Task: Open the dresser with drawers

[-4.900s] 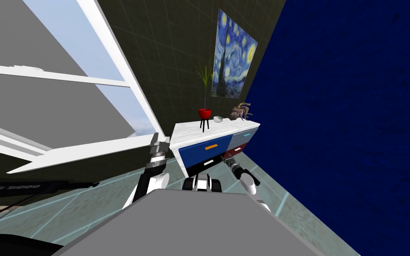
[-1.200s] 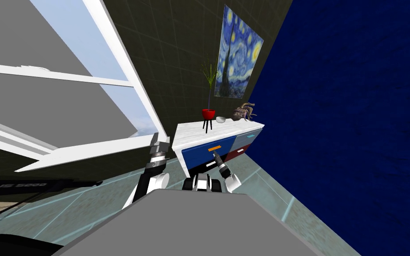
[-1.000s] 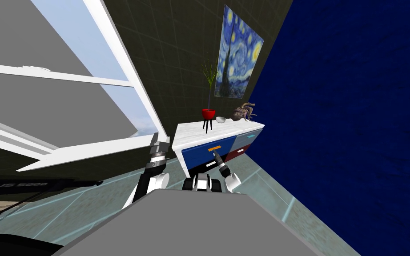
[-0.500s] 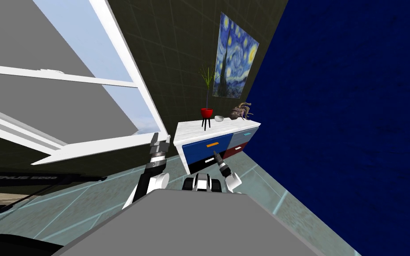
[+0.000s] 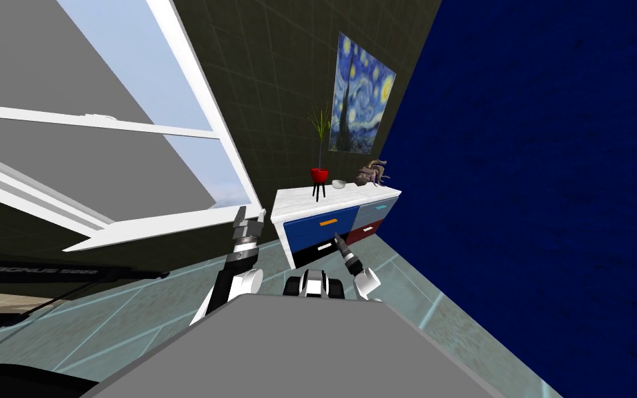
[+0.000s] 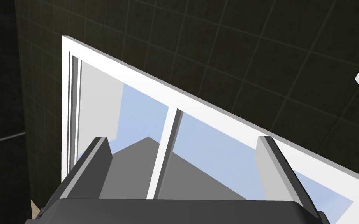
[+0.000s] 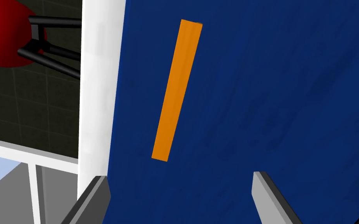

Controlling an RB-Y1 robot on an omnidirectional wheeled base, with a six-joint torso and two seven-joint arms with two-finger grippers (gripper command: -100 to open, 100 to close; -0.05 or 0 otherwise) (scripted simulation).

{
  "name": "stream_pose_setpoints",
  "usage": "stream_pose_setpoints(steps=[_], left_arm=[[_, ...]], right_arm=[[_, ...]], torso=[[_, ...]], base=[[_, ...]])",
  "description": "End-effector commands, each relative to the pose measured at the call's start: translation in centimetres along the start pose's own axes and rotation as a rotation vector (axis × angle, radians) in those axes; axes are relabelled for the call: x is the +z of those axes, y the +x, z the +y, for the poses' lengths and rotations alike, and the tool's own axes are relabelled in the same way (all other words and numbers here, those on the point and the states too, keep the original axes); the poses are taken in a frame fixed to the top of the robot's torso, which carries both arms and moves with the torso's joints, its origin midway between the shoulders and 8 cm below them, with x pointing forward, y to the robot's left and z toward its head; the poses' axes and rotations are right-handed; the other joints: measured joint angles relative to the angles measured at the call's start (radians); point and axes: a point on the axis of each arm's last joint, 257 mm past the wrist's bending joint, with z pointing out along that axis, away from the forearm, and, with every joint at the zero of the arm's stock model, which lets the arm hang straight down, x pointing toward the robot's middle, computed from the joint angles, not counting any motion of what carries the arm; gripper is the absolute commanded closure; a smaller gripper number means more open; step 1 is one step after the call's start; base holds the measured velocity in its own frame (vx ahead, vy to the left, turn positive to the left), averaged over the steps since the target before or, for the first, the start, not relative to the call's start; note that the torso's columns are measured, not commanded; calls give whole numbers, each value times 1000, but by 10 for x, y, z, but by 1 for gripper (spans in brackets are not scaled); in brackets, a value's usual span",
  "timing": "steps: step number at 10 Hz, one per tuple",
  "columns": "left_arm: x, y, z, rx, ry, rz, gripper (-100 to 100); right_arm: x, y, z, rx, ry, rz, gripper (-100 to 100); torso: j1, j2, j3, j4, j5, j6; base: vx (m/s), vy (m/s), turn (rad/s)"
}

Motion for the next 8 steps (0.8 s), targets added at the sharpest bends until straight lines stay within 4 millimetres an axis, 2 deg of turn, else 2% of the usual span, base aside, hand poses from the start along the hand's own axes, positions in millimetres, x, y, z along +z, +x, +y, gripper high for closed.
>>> stream_pose_setpoints(steps=[1, 3, 5, 8], left_arm=[[0, 0, 0, 0, 0, 0, 0], [0, 0, 0, 0, 0, 0, 0], [0, 0, 0, 0, 0, 0, 0], [0, 0, 0, 0, 0, 0, 0]], right_arm=[[-9, 12, 6, -40, -21, -14, -100], [-14, 23, 12, -75, -41, -25, -100], [-9, 34, 13, -93, -57, -22, -100], [10, 16, -1, -22, -25, 7, -100]], torso=[[-1, 3, 2, 1, 0, 0], [-1, 4, 3, 1, 0, 0], [2, 0, 0, 0, 0, 0], [-2, 3, 2, 1, 0, 0]], base=[[19, 12, 4], [23, 15, 9], [98, 79, 44], [98, 63, 19]])
